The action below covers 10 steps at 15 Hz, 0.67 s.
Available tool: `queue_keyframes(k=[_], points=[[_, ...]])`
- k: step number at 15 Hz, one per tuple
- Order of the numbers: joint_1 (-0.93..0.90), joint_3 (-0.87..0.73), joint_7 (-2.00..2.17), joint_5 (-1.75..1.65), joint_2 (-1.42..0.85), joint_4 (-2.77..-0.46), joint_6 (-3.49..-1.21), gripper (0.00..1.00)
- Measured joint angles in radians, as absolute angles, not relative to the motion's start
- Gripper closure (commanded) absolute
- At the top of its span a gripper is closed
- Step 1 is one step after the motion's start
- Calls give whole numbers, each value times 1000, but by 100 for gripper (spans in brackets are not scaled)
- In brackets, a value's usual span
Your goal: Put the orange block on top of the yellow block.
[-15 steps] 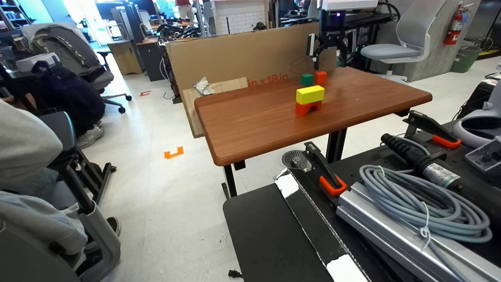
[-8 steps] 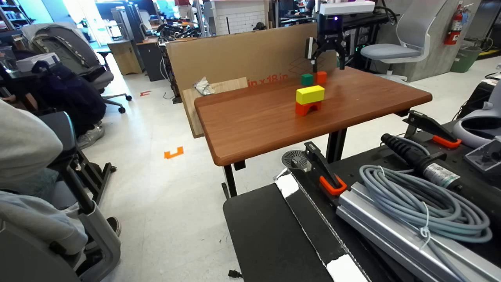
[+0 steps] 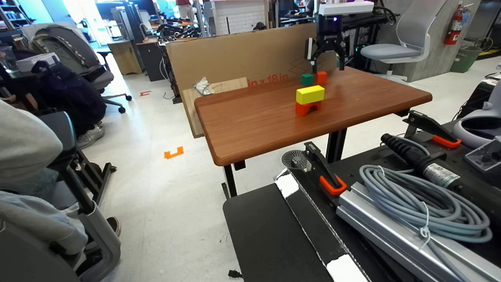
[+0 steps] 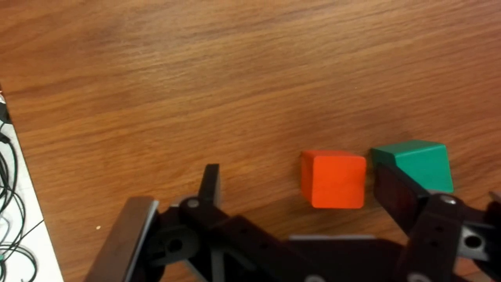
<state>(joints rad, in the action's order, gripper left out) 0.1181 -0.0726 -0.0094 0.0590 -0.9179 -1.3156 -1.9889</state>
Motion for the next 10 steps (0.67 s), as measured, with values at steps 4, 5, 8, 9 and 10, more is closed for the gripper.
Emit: queue_keyframes(k=[4, 5, 8, 9, 10], points=[[118, -72, -9, 58, -923, -1314, -1986, 28], [117, -72, -9, 58, -925, -1313, -1986, 35], [116, -71, -9, 58, -931, -1308, -1986, 58], [115, -71, -9, 57, -932, -1307, -1986, 66], [115, -71, -9, 57, -933, -1305, -1986, 75]])
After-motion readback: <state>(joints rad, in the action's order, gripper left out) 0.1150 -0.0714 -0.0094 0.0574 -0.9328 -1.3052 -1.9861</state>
